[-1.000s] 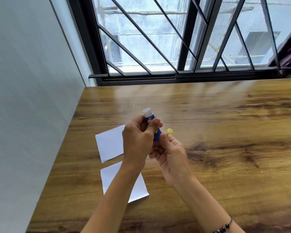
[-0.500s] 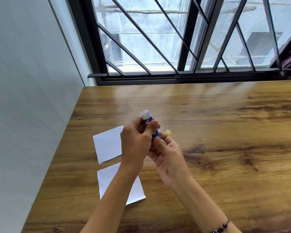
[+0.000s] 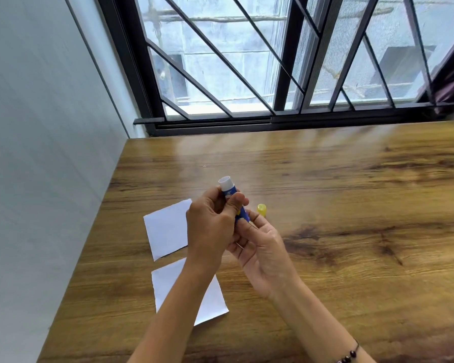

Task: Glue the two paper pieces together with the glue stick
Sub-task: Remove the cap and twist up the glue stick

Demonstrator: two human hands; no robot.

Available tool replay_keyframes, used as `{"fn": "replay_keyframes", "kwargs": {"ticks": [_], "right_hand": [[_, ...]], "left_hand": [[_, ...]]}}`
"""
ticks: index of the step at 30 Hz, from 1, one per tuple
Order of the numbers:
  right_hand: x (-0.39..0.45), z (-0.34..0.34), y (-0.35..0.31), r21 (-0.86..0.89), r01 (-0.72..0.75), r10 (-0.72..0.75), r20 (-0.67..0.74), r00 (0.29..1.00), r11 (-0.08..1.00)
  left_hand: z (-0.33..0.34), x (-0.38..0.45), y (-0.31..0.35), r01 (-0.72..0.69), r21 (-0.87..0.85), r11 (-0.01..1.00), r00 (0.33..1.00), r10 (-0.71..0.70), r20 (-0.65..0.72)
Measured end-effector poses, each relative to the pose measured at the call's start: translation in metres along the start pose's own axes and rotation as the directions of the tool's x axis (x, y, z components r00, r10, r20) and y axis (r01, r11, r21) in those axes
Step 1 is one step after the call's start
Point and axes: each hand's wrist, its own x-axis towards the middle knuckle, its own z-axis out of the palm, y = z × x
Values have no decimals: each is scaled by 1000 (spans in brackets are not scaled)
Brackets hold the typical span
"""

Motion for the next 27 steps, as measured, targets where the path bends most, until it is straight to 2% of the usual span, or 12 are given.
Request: {"fn": "replay_keyframes", "kwargs": {"ticks": [7, 11, 14, 19, 27], "right_hand": [[-5, 2, 4, -31, 2, -4, -62, 998, 1000], [-6, 7, 4, 52, -67, 71, -96, 993, 996], [-7, 8, 5, 59, -72, 77, -75, 994, 996], [-10, 4, 5, 49, -4, 3, 8, 1000, 999], [-11, 6, 9, 33, -43, 47, -121, 992, 999]], "left_hand": [[-3, -4, -3, -30, 37, 999, 1000, 30, -2], [-5, -8, 0, -47, 48, 998, 999, 48, -19], [-6, -9, 1, -39, 38, 999, 999, 40, -20], [-8, -11, -2, -28, 29, 999, 1000, 28, -9], [-5, -13, -3, -12, 55, 998, 999, 14, -30]]}}
